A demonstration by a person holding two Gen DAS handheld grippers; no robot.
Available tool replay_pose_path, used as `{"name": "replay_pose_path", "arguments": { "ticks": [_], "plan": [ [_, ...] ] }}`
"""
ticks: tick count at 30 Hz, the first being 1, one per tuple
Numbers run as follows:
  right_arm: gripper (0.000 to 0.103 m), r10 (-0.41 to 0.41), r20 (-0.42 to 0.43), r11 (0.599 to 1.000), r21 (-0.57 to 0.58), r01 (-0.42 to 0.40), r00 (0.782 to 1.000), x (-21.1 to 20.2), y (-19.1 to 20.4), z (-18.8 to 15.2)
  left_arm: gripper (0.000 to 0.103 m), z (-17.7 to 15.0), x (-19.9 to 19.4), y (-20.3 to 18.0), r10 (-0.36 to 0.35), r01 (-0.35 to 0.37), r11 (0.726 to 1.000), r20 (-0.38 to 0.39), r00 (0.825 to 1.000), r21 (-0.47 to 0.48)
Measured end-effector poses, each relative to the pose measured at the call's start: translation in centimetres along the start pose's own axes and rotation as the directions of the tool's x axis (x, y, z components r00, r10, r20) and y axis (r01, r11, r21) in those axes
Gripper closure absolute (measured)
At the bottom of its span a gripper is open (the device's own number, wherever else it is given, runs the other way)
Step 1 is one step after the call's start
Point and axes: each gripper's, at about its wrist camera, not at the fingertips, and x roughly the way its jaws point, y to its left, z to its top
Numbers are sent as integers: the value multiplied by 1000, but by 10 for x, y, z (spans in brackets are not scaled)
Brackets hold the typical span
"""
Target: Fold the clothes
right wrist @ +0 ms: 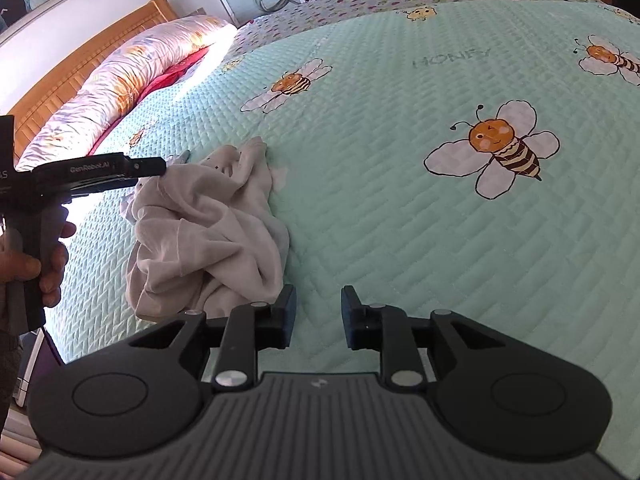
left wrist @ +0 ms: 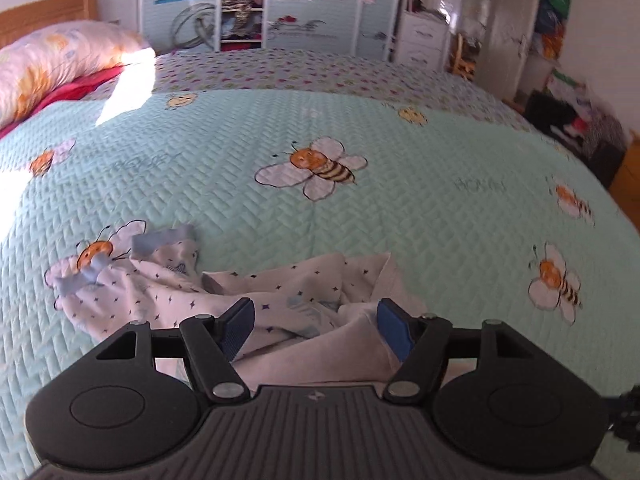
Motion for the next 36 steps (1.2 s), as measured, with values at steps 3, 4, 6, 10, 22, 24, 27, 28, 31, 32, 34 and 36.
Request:
{"name": "replay_pose_path", "arguments": {
  "ticks": [3,4,6,10,22,24,27,28,31,32,34,36],
  "plan": [
    [77,-16,8,1000,9,16,1000,-6,-5,-1,33,-7,0,-7,-29,30,997,-16,999,78],
    [77,-21,9,1000,14,21,1000,-7,-7,-2,33,-9,-2,-8,-47,48,995,-14,999,83],
    [77,-32,9,999,22,31,999,-10,-11,-5,32,-11,0,-9,-80,81,991,-11,997,108],
    [76,-37,-1,999,36,37,999,-10,-13,-14,67,-10,30,-15,-31,45,986,-88,996,159],
    [76,-56,19,990,128,53,998,-9,-27,-17,97,-112,-74,-92,-310,348,882,-165,936,318],
    [75,-28,27,991,130,24,999,-5,-18,-9,96,-123,-70,-86,-311,349,903,-180,933,251],
    [58,78,50,988,129,-84,996,3,7,14,95,-135,-66,-77,-321,352,921,-186,929,167],
    [47,95,51,990,102,-100,994,9,20,22,94,-135,-68,-76,-326,354,922,-174,929,160],
    [38,116,39,993,-13,-115,993,28,65,43,82,-137,-75,-76,-365,386,910,-150,919,152],
    [34,99,23,993,-59,-97,995,36,77,46,80,-136,-76,-76,-367,387,909,-147,919,152],
    [31,77,21,995,-72,-75,997,40,78,42,80,-134,-81,-67,-380,396,910,-134,915,126],
    [31,55,19,995,-84,-53,998,44,78,37,80,-132,-86,-58,-393,405,909,-121,911,98]
  ]
}}
